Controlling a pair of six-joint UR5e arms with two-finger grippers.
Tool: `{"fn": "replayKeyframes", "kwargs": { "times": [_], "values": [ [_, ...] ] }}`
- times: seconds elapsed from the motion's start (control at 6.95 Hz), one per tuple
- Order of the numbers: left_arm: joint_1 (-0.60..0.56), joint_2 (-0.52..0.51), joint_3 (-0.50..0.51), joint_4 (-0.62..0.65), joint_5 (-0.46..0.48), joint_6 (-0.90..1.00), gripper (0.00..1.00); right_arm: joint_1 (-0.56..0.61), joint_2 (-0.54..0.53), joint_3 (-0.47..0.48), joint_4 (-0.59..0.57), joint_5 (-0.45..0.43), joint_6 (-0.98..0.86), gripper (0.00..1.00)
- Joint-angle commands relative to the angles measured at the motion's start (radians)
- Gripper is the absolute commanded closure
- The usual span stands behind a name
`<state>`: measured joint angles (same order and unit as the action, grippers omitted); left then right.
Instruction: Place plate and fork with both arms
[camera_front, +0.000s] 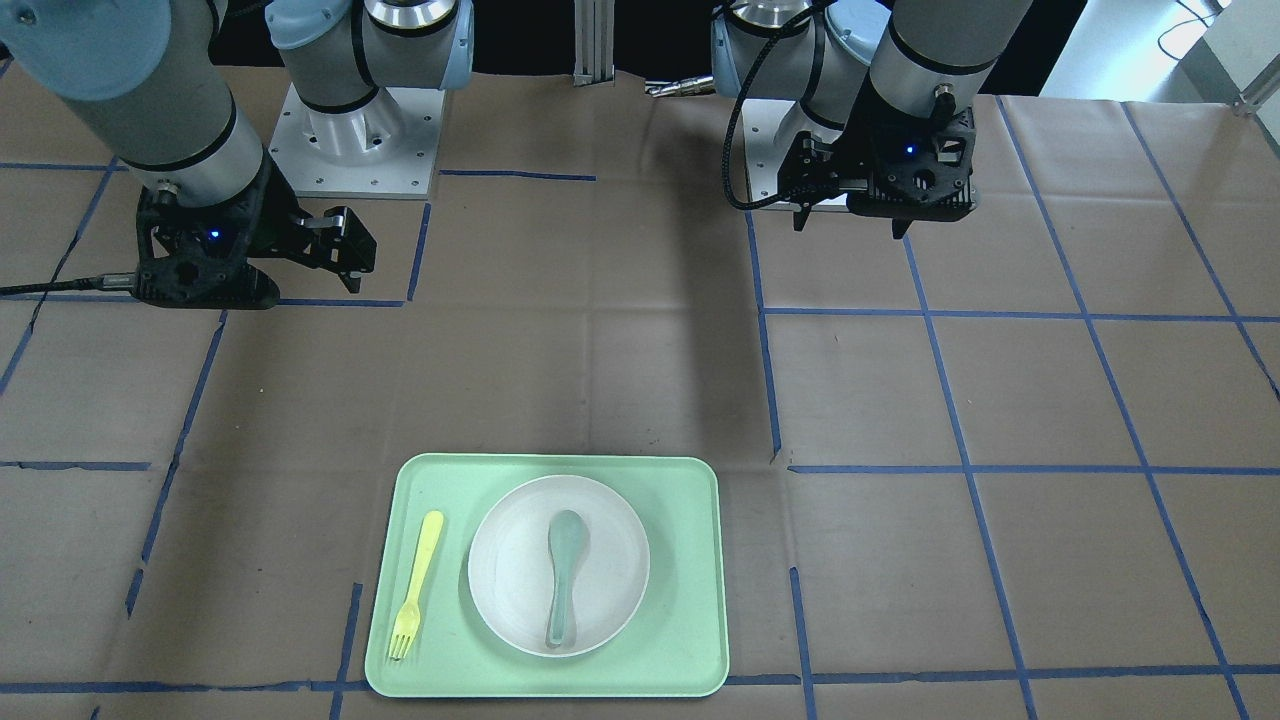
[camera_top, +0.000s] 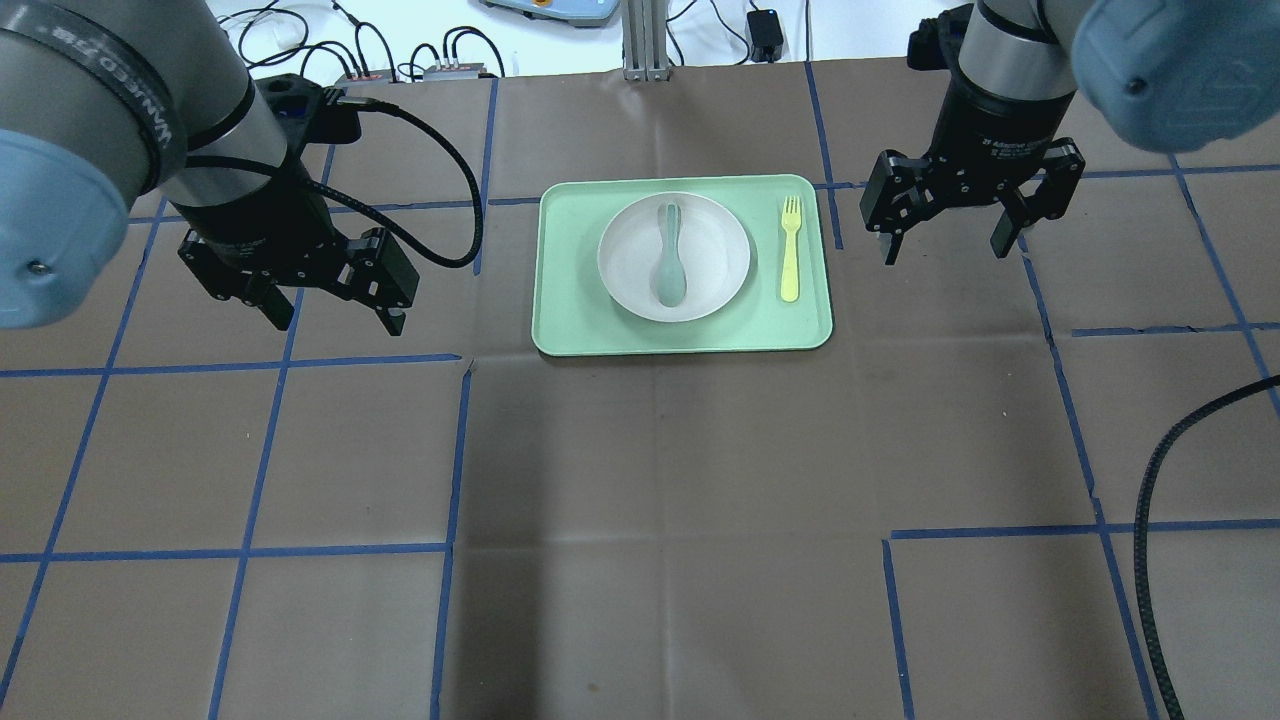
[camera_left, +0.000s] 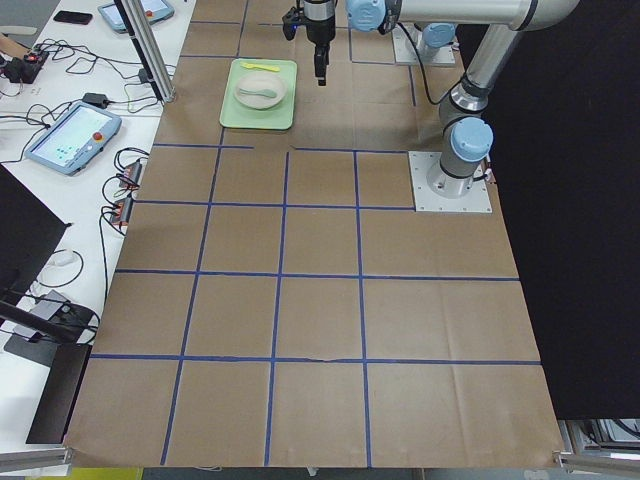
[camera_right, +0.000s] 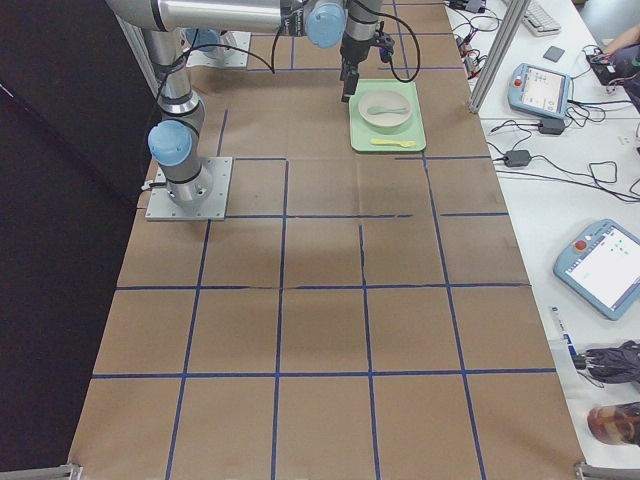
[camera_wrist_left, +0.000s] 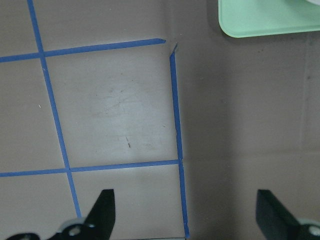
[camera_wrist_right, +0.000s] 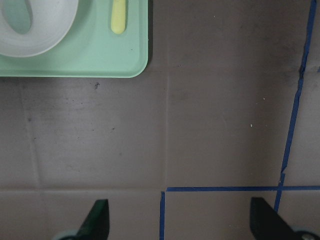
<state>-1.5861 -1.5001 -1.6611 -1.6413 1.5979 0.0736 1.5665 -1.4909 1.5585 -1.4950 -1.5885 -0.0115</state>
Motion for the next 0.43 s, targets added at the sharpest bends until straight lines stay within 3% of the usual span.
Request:
{"fn": "replayKeyframes", "kwargs": {
  "times": [0.0,0.29],
  "values": [
    [0.000,0.001,0.000,0.000,0.000,0.000,0.00,0.003,-0.022,0.025,-0.013,-0.001,0.004,0.00],
    [0.000,0.003,-0.002,0.000,0.000,0.000,0.00,0.003,-0.020,0.020,-0.013,-0.002,0.002,0.00]
  ]
}}
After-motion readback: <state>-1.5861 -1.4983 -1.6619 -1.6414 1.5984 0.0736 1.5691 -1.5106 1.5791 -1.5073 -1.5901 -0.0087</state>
